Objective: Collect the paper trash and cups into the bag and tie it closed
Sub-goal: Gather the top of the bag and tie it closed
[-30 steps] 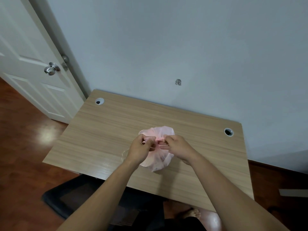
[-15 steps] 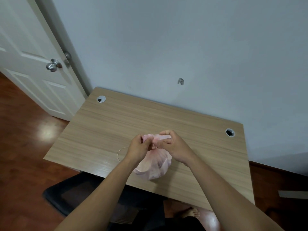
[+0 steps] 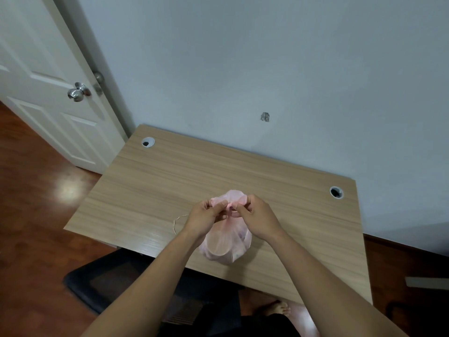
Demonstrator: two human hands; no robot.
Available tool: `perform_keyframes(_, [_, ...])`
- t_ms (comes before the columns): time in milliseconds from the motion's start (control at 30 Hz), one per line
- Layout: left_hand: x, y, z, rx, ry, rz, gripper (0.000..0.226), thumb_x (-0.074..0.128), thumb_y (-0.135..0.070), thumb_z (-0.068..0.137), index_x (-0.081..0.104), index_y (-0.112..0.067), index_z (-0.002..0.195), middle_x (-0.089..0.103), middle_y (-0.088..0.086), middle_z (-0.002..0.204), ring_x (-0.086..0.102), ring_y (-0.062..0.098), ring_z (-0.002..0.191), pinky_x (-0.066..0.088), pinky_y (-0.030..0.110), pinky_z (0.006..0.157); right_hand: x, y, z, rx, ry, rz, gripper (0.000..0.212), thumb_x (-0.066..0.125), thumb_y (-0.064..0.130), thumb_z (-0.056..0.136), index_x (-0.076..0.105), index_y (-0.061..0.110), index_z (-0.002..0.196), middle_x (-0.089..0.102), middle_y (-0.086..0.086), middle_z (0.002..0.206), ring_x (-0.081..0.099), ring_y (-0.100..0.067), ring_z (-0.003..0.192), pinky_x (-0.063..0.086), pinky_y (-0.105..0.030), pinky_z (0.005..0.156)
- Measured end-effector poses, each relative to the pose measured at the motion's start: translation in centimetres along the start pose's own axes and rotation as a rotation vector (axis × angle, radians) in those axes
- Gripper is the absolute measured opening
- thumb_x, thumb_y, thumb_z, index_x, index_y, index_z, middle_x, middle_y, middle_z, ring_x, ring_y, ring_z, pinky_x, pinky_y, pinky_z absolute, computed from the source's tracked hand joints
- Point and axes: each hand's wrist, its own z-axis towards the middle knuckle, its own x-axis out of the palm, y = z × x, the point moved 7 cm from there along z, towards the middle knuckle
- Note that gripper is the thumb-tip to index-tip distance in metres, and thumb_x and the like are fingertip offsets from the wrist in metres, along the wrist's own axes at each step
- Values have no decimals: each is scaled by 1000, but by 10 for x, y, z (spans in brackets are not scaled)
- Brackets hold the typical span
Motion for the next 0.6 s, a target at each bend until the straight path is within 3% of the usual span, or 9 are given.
perform_keyframes(67, [-1,-1,-1,11,-24,-20,15,75,-12,103,77,2,99,81,25,101,74,24,84,65,34,89,3,-2,0,27,42,21,23,65,34,110,64,12,104,86,5,105,83,-4,98,60,-39,96])
perform_keyframes(167, [-5,2,2,22,-51,-22,30,73,-10,104,67,17,116,79,31,113,74,28,91,65,39,92,5,-3,-1,85,92,77,18,60,30,112,61,14,103,85,6,107,82,0,98,53,-28,80])
perform_keyframes(233, [-7,2,3,31,-73,14,16,73,-10,104,68,5,106,80,29,110,78,25,88,65,35,79,5,-4,-2,97,81,44,19,59,29,110,60,12,101,82,4,107,81,-3,98,45,-26,70])
perform_keyframes(300, [-13,6,5,26,-121,39,16,73,-10,104,61,-6,94,83,22,105,79,23,85,64,32,71,3,-6,-1,75,49,-51,24,58,26,107,62,3,101,77,-5,104,74,-17,94,45,-35,69])
perform_keyframes(400, [-27,14,8,-20,-223,57,12,73,-10,102,65,-5,95,86,10,101,79,22,84,65,34,70,2,-13,1,56,22,-138,25,54,17,106,67,-4,109,77,-13,119,69,-32,107,50,-42,86])
perform_keyframes(500, [-41,23,8,-60,-311,121,14,78,-10,98,68,-6,89,83,17,100,78,23,77,68,38,69,1,-24,-1,44,15,-188,27,55,12,106,69,-7,118,74,-12,135,68,-28,117,42,-30,81])
perform_keyframes(600, [-47,26,6,-12,-383,218,18,77,-9,99,65,-5,86,79,25,99,77,28,77,66,36,59,8,-32,-4,85,48,-209,28,54,14,107,67,-6,123,74,-14,132,68,-29,114,48,-33,86])
